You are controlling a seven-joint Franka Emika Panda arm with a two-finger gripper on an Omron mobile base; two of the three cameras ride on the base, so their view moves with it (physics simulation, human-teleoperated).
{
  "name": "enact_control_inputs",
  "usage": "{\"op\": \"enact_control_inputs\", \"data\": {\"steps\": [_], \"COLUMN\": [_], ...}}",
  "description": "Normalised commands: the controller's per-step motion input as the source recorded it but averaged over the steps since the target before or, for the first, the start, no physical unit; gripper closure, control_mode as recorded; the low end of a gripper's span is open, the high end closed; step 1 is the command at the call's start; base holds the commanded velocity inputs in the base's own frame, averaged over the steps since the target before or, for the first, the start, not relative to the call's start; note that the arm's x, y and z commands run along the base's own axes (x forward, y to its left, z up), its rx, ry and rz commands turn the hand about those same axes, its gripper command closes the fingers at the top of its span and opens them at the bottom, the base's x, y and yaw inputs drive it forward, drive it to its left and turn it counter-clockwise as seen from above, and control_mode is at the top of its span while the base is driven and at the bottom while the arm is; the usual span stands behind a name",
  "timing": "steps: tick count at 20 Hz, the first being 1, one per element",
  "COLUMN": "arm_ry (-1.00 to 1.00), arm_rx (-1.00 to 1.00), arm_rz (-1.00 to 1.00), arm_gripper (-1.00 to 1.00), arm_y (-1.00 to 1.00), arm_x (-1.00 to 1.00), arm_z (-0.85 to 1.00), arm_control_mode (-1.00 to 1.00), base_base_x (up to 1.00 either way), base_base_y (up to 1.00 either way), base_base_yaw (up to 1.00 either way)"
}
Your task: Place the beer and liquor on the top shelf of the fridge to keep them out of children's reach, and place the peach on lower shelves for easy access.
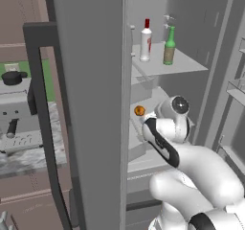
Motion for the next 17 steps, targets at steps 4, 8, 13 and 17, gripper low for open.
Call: {"op": "enact_control_inputs", "data": {"steps": [4, 8, 13, 17], "arm_ry": [0.02, 0.0, 0.0, 0.0], "arm_rx": [-0.1, -0.08, -0.04, -0.02], "arm_rz": [0.0, 0.0, 0.0, 0.0], "arm_gripper": [-1.0, -1.0, -1.0, -1.0], "arm_y": [0.0, 0.0, 0.0, 0.0], "arm_x": [-0.75, -0.84, -0.9, -0.82], "arm_z": [0.92, 0.61, 0.62, 0.82], "arm_control_mode": [-1.0, -1.0, -1.0, -1.0], "base_base_x": [0.0, 0.0, 0.0, 0.0], "base_base_y": [0.0, 0.0, 0.0, 0.0], "base_base_yaw": [0.0, 0.0, 0.0, 0.0]}}
